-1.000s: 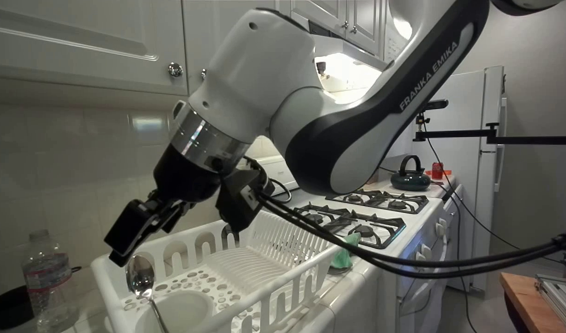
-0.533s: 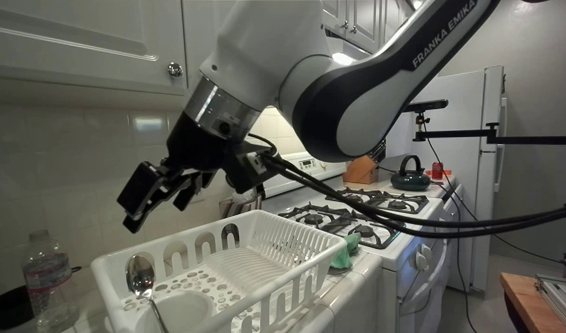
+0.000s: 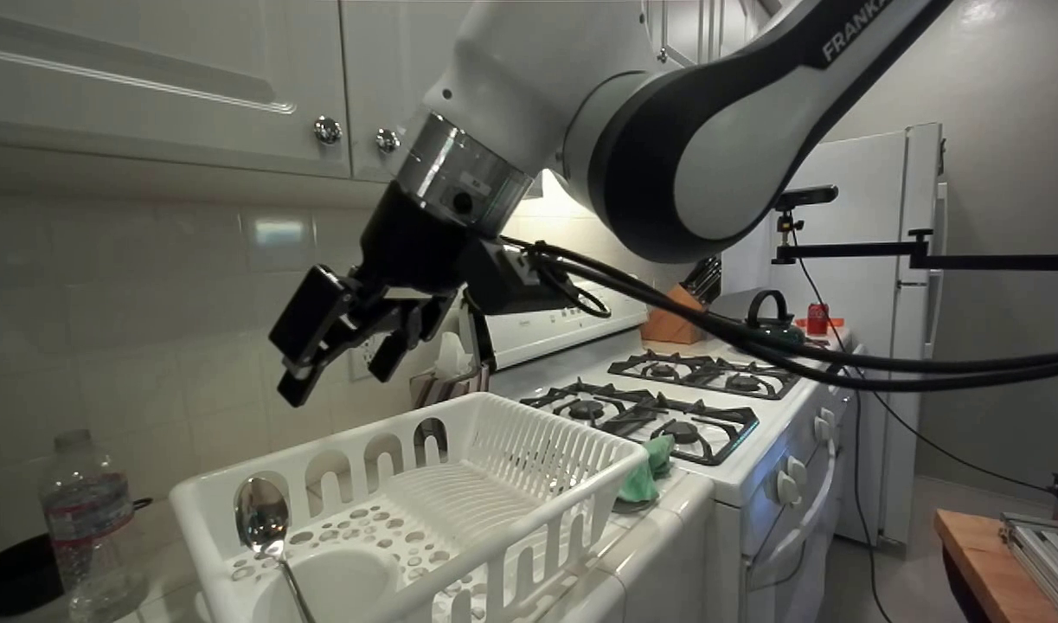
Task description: Put one silver spoon on the dishrack.
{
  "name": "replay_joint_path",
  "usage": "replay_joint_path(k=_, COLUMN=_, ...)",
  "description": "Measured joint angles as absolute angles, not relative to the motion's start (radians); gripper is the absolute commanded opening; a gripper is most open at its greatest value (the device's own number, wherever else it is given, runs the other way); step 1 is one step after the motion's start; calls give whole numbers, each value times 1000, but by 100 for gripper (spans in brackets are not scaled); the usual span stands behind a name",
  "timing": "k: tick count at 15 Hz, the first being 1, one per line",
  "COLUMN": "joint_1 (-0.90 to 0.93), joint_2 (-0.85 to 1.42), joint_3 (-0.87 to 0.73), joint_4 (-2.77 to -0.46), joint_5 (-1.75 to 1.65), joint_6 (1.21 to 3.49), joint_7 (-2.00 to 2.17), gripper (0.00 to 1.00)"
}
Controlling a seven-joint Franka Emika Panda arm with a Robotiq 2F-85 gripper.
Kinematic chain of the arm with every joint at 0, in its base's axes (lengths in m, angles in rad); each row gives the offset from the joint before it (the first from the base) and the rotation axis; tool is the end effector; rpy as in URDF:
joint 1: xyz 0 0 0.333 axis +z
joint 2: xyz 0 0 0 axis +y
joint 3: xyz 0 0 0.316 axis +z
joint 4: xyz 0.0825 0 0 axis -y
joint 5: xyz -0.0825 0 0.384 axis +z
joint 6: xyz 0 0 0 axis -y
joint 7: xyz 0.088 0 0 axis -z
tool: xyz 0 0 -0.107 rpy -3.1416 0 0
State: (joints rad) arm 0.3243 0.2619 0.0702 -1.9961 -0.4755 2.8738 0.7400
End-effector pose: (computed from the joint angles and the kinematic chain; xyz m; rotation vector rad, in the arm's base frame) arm 0.5823 0.2675 0.3965 -2.8700 -0.0952 -0.9536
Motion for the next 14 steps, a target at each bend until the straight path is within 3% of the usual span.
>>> replay_joint_path(k=5, joint_1=266, joint_2=178, joint_3=125, joint_4=-2087, joint_5=-281, joint_6=2856, joint_7=559, gripper=100)
replay_joint_path(k=14, joint_1=241, joint_2=92, joint_3=130, joint_4=-2118, joint_5=-221, joint_6=2750, joint_7=462, gripper=100)
